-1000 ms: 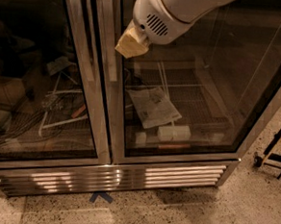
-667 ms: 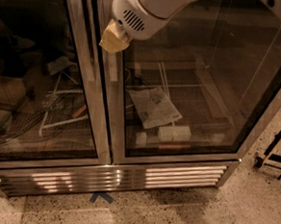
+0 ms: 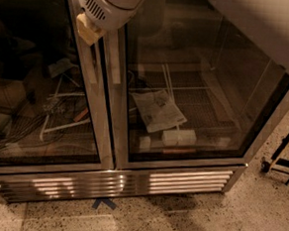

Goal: Open top drawer

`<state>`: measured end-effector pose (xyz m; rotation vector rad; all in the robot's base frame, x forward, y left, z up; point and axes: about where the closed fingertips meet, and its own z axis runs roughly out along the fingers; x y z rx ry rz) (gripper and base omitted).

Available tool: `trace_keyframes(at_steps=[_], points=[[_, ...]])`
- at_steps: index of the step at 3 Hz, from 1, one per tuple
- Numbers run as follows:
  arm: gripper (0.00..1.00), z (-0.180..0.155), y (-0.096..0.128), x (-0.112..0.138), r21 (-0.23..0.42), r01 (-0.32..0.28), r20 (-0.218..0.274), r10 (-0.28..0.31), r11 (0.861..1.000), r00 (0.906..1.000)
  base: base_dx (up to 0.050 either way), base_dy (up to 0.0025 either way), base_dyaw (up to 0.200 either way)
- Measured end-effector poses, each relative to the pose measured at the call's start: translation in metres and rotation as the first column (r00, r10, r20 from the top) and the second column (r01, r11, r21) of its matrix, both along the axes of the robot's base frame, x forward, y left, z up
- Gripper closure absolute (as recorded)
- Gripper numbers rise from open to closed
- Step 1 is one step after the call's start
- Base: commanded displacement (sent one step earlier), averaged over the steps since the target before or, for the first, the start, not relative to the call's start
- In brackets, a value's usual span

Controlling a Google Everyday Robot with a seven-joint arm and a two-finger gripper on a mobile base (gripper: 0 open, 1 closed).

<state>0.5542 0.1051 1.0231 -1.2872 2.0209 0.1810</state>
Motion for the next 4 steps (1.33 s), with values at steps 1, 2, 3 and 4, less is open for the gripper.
trace_keyframes(at_steps=[1,2,3,4], points=[[1.00,0.0035,-0.0011,0.0060,0.053,0.127,-0.004,-0.127,0.990,0.9919,0.000,0.00000,0.000],[1.00,0.0062,-0.0013,0.0057,0.100,0.200,-0.042,-0.197,0.975,0.9795,0.000,0.00000,0.000],[1.00,0.0076,-0.0004,0.0041,0.107,0.200,-0.037,-0.197,0.974,0.9797,0.000,0.00000,0.000],[1.00,0.0056,0.0073,0.0077,0.143,0.202,0.014,-0.206,0.969,0.9785,0.000,0.00000,0.000]])
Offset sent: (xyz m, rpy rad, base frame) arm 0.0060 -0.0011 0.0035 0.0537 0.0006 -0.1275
